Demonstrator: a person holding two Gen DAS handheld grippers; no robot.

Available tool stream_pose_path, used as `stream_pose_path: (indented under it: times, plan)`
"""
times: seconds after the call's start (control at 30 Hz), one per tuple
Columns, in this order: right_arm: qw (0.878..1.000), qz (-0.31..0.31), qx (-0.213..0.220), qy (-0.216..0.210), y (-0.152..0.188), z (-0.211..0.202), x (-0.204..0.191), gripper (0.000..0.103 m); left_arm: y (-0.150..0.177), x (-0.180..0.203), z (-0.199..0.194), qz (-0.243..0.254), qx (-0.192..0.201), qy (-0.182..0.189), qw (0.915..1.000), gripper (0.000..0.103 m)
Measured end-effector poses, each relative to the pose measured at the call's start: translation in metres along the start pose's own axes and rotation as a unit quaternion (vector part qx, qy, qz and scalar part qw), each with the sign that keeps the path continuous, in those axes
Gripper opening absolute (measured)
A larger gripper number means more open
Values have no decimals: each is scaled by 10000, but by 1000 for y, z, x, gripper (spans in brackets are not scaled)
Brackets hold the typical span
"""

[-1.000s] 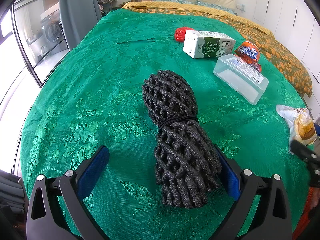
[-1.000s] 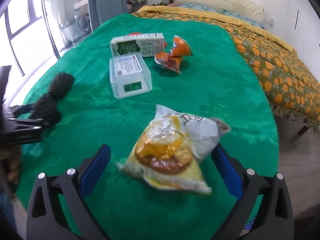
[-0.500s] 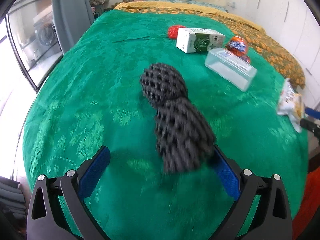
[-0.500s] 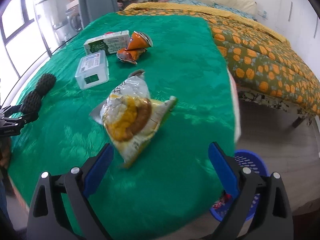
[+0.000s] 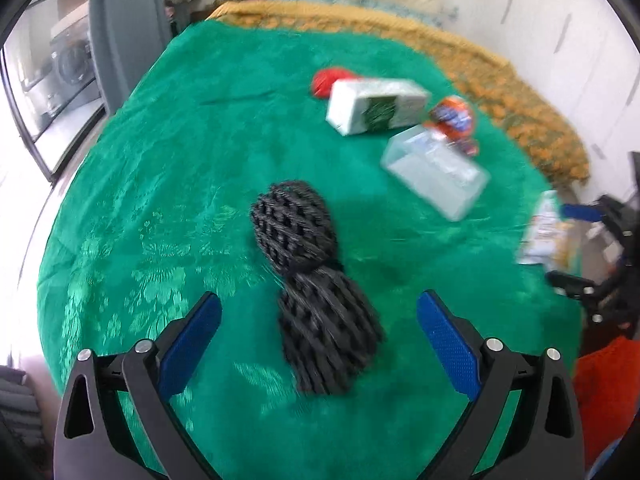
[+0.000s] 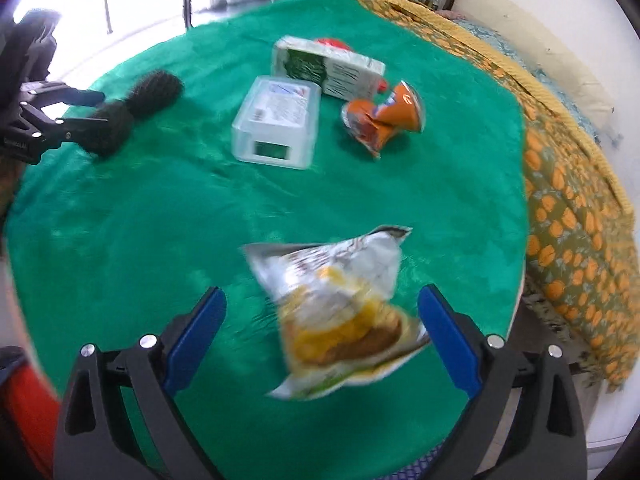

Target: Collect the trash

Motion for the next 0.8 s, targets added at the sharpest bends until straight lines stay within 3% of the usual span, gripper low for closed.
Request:
stream_pose_path:
  times: [0.03,0.1,0.17,0.23,0.33,0.5,0.67,0.8]
  plan:
    - [10000,25,-56,0,-1,4,2,86,-1,-1,7,-7,-71,-59,10000,86]
    - [9999,128,-92,1,-1,6,6,59,-2,-2,14,-35,-160,-131,9998,79]
    - [9995,291,-64,-65,3,2,10,52,-1,-2,16,5,-170,-165,9997,72]
    - [9991,406,-19,-79,7,-3,13,46,0,0,15,124,-123,-260,9995,57]
    - [9967,773,98,-235,12,-11,21,44,4,0,11,154,-64,-295,9994,43]
    - [9854,1511,470,-636,29,-32,36,43,14,11,-5,108,136,-41,9998,37]
    - [9628,2313,843,-1110,49,-50,57,43,21,46,-21,159,317,350,9988,36]
    - [9410,2896,1097,-1367,74,-66,83,43,22,96,-32,374,427,768,9954,36]
Point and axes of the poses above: each gripper's, at about its wrist camera, not at the fingertips, and z roughly the way its jaws point, x to its right, y to its underside, the point moved 2 cm from there along z, roughly the way its jaws point, and after that the axes turned 2 degrees about y, right-handed, at the moved point
